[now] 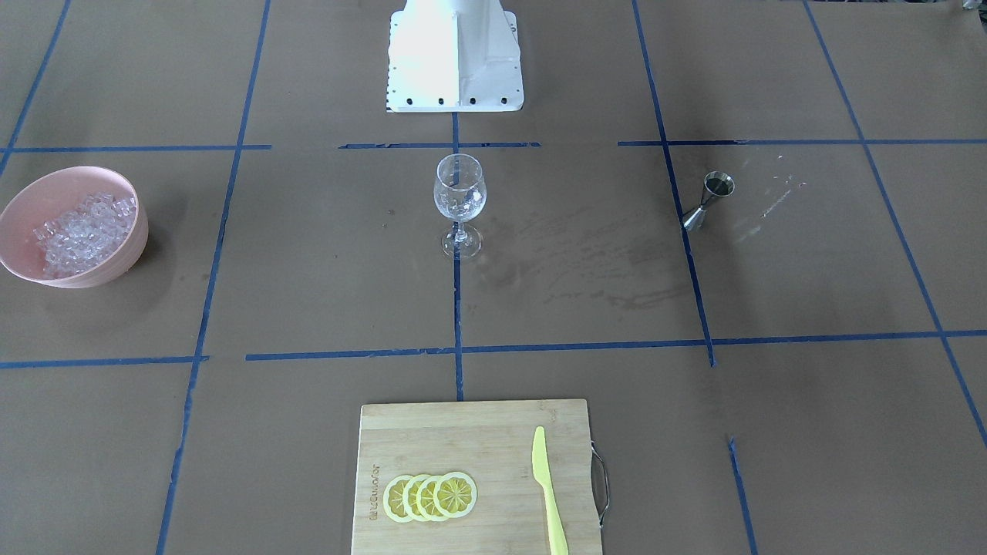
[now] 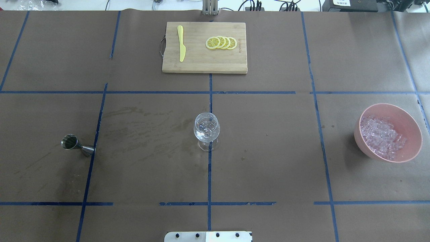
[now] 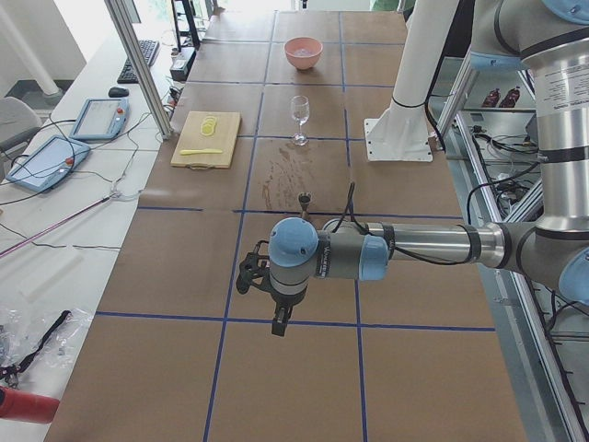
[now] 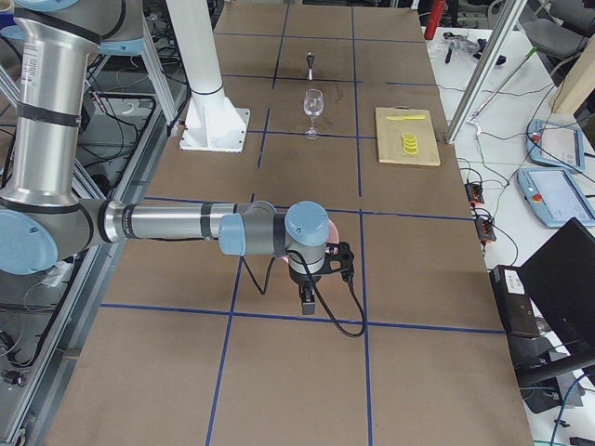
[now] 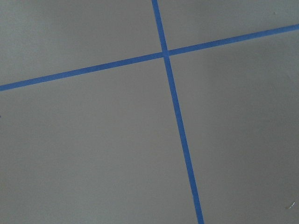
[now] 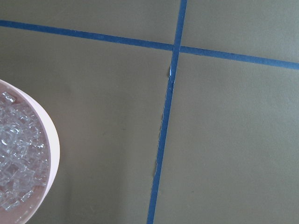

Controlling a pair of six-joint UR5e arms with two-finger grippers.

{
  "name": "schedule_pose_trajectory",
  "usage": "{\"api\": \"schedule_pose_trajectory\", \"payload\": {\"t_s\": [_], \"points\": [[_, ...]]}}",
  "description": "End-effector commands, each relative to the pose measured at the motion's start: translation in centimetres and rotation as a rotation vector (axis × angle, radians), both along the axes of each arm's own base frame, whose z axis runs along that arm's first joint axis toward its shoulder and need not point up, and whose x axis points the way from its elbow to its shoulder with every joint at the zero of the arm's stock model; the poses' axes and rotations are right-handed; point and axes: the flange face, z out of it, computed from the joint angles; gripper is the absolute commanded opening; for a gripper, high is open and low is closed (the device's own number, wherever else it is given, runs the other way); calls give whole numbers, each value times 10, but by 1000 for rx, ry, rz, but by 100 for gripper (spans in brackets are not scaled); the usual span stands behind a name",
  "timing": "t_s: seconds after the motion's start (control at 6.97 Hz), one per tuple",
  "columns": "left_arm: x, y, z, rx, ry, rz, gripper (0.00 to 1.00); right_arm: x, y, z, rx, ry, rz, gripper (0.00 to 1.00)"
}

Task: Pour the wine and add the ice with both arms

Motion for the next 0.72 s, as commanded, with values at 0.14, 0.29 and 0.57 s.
{"api": "schedule_pose_trajectory", "payload": {"t_s": [0.14,0.29,0.57], "points": [[0,-2,-19,44,-3,5,100,0,0,-1,-1,-3,1,100],[-1,-2,-19,45,-4,3,100,0,0,-2,2,-5,1,100],[-1,-4,-20,50,-11,2,100,-2,-6,-9,10,-16,7,100]]}}
